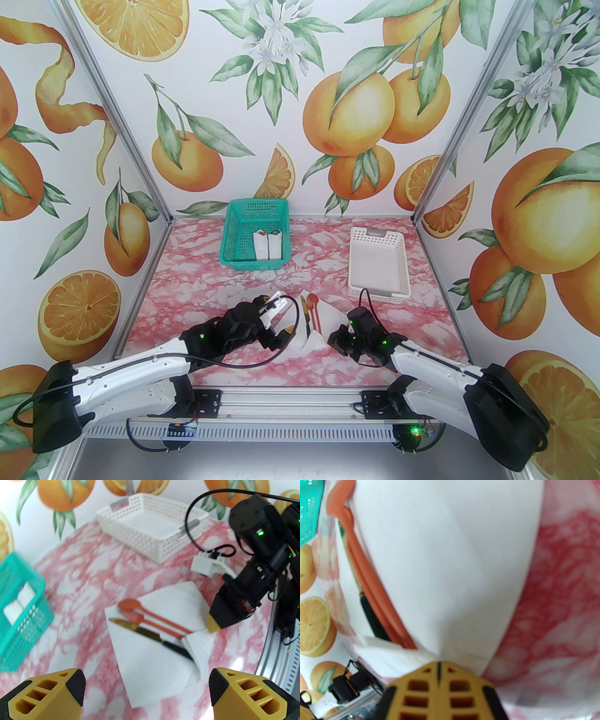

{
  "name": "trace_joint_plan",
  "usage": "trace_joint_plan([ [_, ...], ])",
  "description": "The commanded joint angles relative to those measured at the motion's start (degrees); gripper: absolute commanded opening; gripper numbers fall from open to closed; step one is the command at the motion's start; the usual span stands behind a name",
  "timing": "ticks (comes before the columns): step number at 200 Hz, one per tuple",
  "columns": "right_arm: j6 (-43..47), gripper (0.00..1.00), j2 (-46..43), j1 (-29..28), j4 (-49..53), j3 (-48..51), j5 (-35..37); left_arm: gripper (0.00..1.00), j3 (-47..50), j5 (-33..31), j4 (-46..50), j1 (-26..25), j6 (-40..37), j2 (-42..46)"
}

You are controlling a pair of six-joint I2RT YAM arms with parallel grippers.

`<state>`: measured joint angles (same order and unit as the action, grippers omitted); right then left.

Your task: Place the utensils on the paper napkin and roll it up

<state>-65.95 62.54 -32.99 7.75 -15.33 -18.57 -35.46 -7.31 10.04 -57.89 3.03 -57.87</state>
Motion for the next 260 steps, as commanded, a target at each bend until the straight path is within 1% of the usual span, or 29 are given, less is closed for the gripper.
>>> trace_joint_plan([
  [1,0.48,0.01,-0.41,-0.43,2.62,1.09,2.22,0.88,-2.11,4.63,7.97,1.78,7.78,0.83],
  [12,0.56,0.01,-0.32,-0.49,2.70,1.09,2.22,0.86,-2.17,7.29,9.07,2.56,9.97,0.75],
  [21,0.63,0.01,-0.32,-0.47,2.74,1.16,2.22,0.82,-2.08,9.97,9.55,3.20,11.50,0.79],
  [50,0.61,0.01,-0.58,-0.41,2.97,1.45,2.45,0.73,-0.96,17.66,9.66,5.05,15.99,0.83],
  [85,0.74,0.01,-0.78,-0.47,3.59,1.54,2.66,0.62,-0.09,25.52,7.92,6.29,18.87,-1.34],
  [105,0.81,0.01,-0.89,-0.54,3.67,1.59,2.68,0.53,-0.63,29.60,7.06,6.40,20.17,-4.15],
  [117,0.77,0.01,-1.02,-0.53,3.76,1.62,2.66,0.48,-0.67,30.83,6.43,6.38,21.45,-5.37],
  [140,0.83,0.01,-1.11,-0.51,4.48,1.49,2.88,0.44,0.36,31.76,4.50,6.40,23.77,-5.62],
  [161,0.91,0.01,-1.29,-0.55,5.33,1.50,3.01,0.41,0.60,33.10,4.31,6.52,24.61,-5.37],
  [199,0.84,0.01,-1.81,-0.57,5.71,1.62,3.34,0.38,-0.35,38.31,4.48,6.67,25.70,-7.71],
  [260,1.27,0.01,-0.84,-0.49,5.90,1.02,3.36,0.33,0.05,39.70,2.23,6.70,26.66,-11.14],
])
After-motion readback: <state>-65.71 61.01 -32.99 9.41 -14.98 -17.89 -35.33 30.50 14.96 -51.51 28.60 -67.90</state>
